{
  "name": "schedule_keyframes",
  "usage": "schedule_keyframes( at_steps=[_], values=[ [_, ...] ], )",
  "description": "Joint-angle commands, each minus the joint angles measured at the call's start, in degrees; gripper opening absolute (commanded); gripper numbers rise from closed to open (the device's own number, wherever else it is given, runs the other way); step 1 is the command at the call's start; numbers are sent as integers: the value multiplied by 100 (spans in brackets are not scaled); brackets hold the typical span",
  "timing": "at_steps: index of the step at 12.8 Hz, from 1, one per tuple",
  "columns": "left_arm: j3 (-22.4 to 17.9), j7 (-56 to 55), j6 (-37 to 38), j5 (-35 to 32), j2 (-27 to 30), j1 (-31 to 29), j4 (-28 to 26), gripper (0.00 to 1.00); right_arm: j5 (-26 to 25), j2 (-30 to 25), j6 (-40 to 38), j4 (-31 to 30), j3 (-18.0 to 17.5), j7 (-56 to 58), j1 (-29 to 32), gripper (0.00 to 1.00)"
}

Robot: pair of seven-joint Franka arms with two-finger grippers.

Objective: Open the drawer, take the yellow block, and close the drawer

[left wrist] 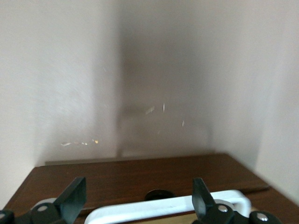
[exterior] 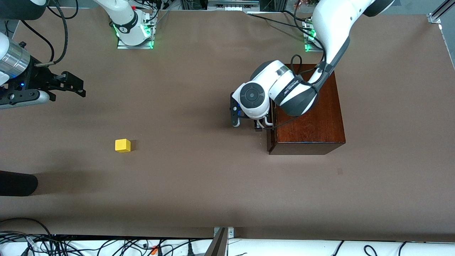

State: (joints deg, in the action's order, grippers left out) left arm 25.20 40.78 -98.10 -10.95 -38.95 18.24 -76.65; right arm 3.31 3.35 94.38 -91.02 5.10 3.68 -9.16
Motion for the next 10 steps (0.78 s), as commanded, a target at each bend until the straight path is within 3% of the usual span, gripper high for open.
schedule_keyframes(
  at_steps=[1, 5, 7, 8, 10],
  values=[
    [12, -936, 256, 557, 693, -171, 1, 100, -59, 69, -113, 242, -17, -43, 54, 100],
    [-102, -2283, 1213, 42, 1643, -566, 10, 100, -85, 87, -130, 233, -9, -96, 90, 100],
    [-103, -2303, 1293, -65, 1942, -1074, 19, 100, -85, 96, -121, 233, -9, -96, 90, 100],
    [-259, -2294, 1250, -31, 2187, -1216, -42, 100, -85, 105, -121, 233, -9, -96, 90, 100],
    [-970, -2391, 918, 118, 2636, -1218, -287, 100, -85, 105, -104, 233, 9, -87, 98, 100]
  ],
)
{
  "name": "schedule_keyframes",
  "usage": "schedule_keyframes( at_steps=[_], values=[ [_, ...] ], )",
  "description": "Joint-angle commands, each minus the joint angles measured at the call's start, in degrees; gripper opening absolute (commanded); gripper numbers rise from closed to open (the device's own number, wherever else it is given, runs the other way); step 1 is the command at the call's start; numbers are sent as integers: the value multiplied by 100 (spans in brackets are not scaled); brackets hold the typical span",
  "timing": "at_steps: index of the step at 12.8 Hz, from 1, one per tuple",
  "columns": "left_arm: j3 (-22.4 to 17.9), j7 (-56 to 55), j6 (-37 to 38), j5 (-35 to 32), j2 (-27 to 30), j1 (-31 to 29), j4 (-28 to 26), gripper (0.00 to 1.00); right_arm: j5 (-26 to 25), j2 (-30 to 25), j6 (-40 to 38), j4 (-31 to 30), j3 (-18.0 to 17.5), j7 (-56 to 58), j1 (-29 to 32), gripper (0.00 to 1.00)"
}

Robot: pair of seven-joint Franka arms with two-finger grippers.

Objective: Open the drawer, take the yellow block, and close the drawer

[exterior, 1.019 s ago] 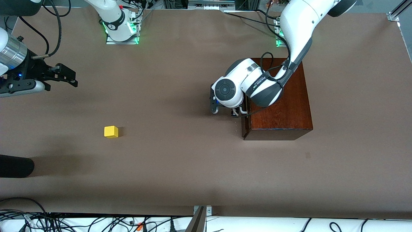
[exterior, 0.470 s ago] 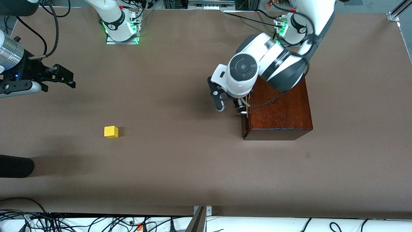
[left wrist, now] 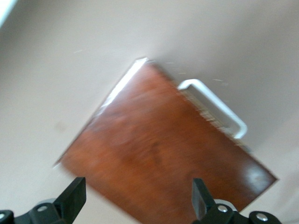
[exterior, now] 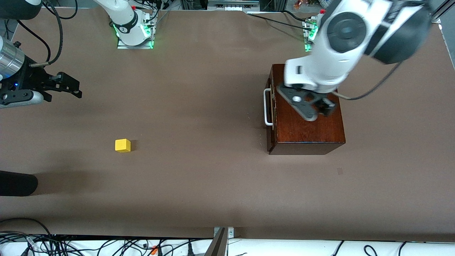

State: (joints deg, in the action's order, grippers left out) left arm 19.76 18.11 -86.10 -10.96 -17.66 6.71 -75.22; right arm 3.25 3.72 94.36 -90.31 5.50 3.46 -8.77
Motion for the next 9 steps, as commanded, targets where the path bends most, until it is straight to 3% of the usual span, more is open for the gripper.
schedule_keyframes(
  at_steps=[1, 2, 6, 9],
  values=[
    [-803, -245, -345, 416, 779, -65, -745, 100, -79, 67, -94, 162, -32, -73, 59, 100],
    [-1155, -534, -485, 785, 1051, -56, -1035, 100, -79, 67, -94, 171, -40, -73, 59, 100],
    [-2035, -1763, -768, 868, 1809, -29, -1968, 100, -79, 58, -137, 162, -49, -73, 24, 100],
    [-2213, -2153, -812, 911, 1940, -64, -2180, 100, -62, 58, -111, 171, -49, -73, 24, 100]
  ],
)
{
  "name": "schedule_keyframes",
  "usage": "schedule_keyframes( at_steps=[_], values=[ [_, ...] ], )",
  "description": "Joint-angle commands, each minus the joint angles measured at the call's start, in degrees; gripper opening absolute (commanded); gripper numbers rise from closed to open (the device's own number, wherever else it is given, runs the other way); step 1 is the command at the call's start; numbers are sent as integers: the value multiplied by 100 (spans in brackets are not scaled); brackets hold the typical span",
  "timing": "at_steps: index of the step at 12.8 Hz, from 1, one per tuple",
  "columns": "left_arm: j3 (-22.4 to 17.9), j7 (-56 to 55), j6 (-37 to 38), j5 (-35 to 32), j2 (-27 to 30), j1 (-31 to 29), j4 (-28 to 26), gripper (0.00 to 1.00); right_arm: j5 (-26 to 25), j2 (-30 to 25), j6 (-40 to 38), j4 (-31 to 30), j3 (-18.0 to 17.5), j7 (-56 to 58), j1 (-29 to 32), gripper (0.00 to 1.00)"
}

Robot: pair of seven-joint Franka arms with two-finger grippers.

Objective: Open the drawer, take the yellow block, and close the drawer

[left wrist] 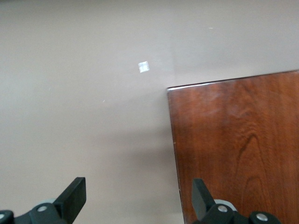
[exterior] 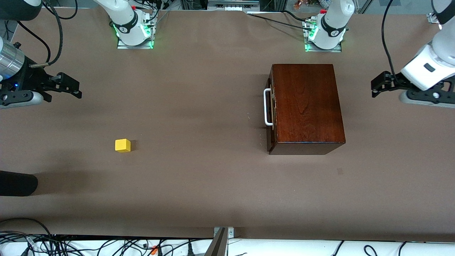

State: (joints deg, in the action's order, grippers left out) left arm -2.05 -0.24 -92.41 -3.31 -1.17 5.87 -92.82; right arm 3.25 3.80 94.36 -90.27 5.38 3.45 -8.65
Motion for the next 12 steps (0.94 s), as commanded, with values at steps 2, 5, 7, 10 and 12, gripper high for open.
schedule_keyframes(
  at_steps=[2, 5, 7, 10, 12],
  values=[
    [29, -581, -208, 173, 450, 10, -588, 100, -61, 51, -110, 159, -28, -81, 30, 100],
    [99, -556, -181, 173, 450, 28, -545, 100, -52, 59, -93, 168, -19, -90, 39, 100],
    [187, -556, 11, 164, 442, 2, -518, 100, -44, 59, -75, 168, -19, -90, 48, 100],
    [179, -565, 30, 164, 389, -7, -405, 100, -26, 103, -66, 168, 68, -55, 56, 100],
    [187, -565, 91, 164, 371, -7, -395, 100, -17, 103, -66, 168, 95, -28, 56, 100]
  ],
)
